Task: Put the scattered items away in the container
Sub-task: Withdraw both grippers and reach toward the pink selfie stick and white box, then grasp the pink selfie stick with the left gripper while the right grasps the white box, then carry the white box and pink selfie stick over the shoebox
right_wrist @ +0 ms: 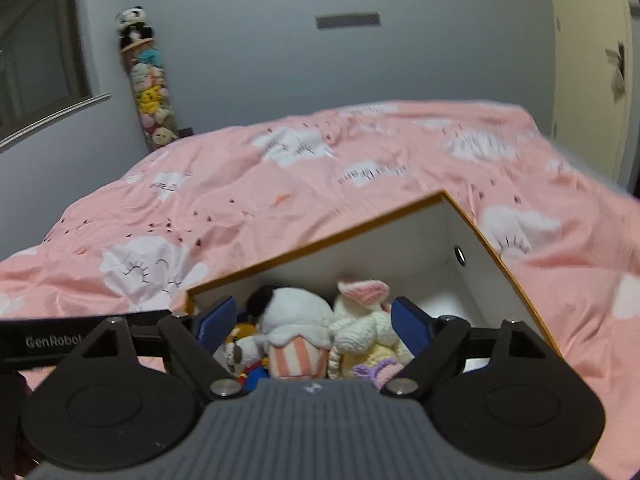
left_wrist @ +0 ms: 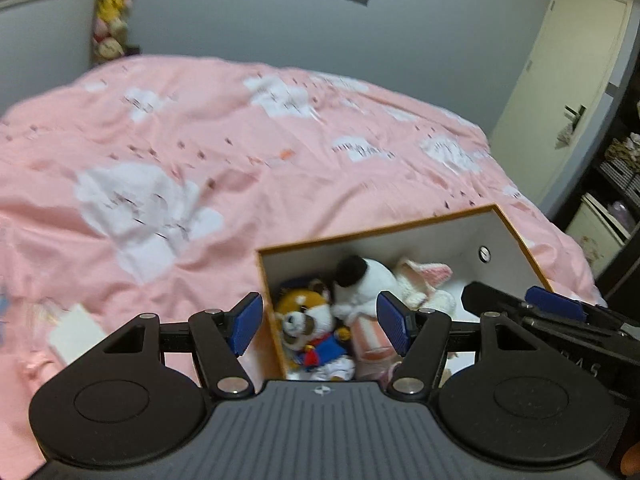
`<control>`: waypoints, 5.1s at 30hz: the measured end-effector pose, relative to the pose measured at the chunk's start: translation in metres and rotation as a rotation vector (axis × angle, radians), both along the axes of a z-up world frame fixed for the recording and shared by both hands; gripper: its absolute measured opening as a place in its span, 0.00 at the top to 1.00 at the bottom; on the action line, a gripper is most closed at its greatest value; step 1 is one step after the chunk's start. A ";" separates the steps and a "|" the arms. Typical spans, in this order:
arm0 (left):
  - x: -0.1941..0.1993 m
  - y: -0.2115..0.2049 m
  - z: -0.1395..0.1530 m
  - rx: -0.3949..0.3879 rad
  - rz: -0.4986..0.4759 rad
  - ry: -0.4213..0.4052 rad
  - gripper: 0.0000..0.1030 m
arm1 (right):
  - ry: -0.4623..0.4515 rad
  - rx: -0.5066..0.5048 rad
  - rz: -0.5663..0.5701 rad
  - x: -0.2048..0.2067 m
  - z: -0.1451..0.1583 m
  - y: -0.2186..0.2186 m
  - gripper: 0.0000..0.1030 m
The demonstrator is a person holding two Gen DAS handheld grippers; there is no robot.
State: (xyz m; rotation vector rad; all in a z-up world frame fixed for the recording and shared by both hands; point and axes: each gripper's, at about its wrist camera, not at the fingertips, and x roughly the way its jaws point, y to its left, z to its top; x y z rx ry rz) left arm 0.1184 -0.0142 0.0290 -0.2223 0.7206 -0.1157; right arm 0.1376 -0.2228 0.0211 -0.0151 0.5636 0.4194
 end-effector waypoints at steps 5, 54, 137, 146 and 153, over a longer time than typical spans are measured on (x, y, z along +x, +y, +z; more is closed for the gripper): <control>-0.025 0.007 0.008 0.141 0.083 -0.043 0.28 | -0.065 -0.054 0.082 -0.024 0.002 0.017 0.16; -0.038 0.181 -0.089 -0.157 0.479 0.467 0.39 | 0.310 -0.467 0.734 0.005 -0.115 0.249 0.33; -0.011 0.162 -0.064 -0.224 0.390 0.288 0.69 | 0.420 -0.036 0.561 0.033 -0.058 0.166 0.69; -0.022 0.139 -0.005 -0.247 0.280 0.156 0.69 | 0.281 0.059 0.478 0.021 -0.002 0.108 0.69; -0.015 0.094 0.025 -0.252 0.143 0.098 0.69 | 0.171 0.046 0.311 0.021 0.028 0.038 0.69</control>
